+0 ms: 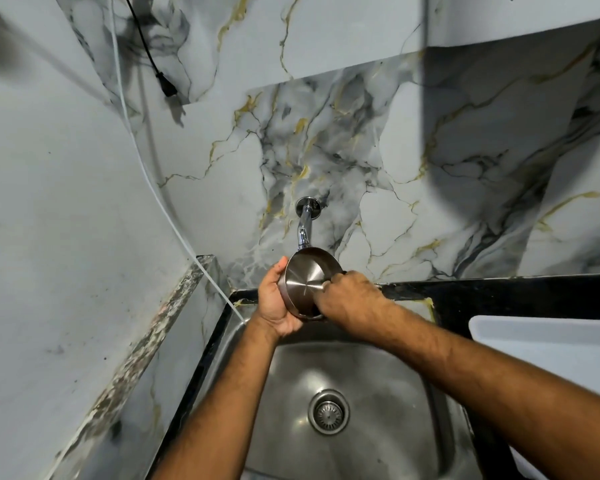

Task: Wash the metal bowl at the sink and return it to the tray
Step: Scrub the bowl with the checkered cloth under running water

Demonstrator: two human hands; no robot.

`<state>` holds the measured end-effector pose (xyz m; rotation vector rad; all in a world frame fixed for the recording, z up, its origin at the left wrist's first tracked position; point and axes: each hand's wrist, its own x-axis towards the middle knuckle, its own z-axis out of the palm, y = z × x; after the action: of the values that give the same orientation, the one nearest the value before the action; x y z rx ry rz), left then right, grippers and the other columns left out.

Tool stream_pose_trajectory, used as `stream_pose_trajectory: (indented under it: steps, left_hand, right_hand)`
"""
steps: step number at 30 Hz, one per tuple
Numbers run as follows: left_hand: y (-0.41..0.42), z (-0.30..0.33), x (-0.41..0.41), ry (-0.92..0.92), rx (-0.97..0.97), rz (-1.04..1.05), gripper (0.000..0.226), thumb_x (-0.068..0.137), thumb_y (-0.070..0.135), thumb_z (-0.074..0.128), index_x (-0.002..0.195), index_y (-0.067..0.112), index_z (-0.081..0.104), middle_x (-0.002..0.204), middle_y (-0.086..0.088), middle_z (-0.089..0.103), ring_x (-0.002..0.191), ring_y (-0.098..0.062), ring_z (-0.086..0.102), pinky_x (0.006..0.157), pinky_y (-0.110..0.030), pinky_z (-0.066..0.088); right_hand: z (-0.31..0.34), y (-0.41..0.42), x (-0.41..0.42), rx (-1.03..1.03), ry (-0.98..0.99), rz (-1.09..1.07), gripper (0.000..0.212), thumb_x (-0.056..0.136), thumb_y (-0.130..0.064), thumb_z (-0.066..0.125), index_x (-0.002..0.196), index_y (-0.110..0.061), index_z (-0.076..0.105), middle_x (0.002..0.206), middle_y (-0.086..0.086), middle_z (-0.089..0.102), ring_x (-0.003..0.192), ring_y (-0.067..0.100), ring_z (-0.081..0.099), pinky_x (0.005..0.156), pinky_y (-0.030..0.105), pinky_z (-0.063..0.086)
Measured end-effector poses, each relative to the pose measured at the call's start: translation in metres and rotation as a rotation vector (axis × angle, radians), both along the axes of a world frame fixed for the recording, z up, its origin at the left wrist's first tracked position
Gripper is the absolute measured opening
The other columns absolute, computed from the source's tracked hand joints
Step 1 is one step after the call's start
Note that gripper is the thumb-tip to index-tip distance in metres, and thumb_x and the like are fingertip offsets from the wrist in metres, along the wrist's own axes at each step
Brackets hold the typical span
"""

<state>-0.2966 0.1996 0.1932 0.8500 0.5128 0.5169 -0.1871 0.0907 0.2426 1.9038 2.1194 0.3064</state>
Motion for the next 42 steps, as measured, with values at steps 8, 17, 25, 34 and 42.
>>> stream_pose_trajectory:
  steps: [8,17,25,34,42]
  left_hand:
    - [-0.007,-0.012,-0.003,-0.124,-0.05,0.143,0.08,0.083,0.057,0.056,0.133,-0.006,0.053,0.128,-0.031,0.054,0.115,-0.043,0.054,0.103,-0.056,0.04]
    - [-0.003,-0.002,-0.019,0.113,0.09,0.398,0.01,0.075,0.021,0.067,0.078,0.013,0.07,0.092,-0.016,0.065,0.088,-0.033,0.064,0.088,-0.063,0.05]
    - [-0.004,0.012,-0.011,0.586,0.778,0.166,0.047,0.093,0.015,0.058,0.047,0.022,0.057,0.047,0.011,0.05,0.048,-0.011,0.046,0.056,-0.027,0.037]
    - [-0.009,0.005,-0.006,0.5,0.444,0.291,0.021,0.093,0.011,0.063,0.076,0.006,0.073,0.074,-0.013,0.071,0.067,-0.025,0.065,0.062,-0.031,0.055]
    - [-0.038,-0.003,0.01,0.63,0.529,0.335,0.021,0.092,0.028,0.053,0.09,0.018,0.072,0.09,-0.009,0.074,0.084,-0.03,0.071,0.072,-0.045,0.059]
  right_hand:
    - [0.004,-0.021,0.017,-0.079,1.353,-0.175,0.036,0.075,-0.003,0.07,0.099,-0.029,0.076,0.091,0.002,0.076,0.074,0.016,0.071,0.059,0.024,0.052]
    - [-0.036,-0.033,0.036,0.824,2.205,-0.576,0.037,0.085,0.007,0.065,0.095,-0.028,0.072,0.092,0.008,0.079,0.082,0.022,0.074,0.067,0.033,0.062]
    - [-0.055,-0.031,0.019,0.648,2.145,-0.29,0.034,0.097,0.003,0.052,0.116,-0.02,0.069,0.114,0.003,0.075,0.105,0.017,0.07,0.087,0.027,0.057]
    - [-0.048,-0.017,0.042,0.515,2.183,-0.31,0.031,0.097,-0.004,0.055,0.111,-0.024,0.073,0.104,0.003,0.079,0.095,0.023,0.073,0.076,0.038,0.06]
    - [-0.06,-0.008,0.041,0.762,2.136,-0.506,0.028,0.097,-0.007,0.059,0.117,-0.025,0.067,0.118,0.01,0.073,0.11,0.029,0.069,0.096,0.046,0.056]
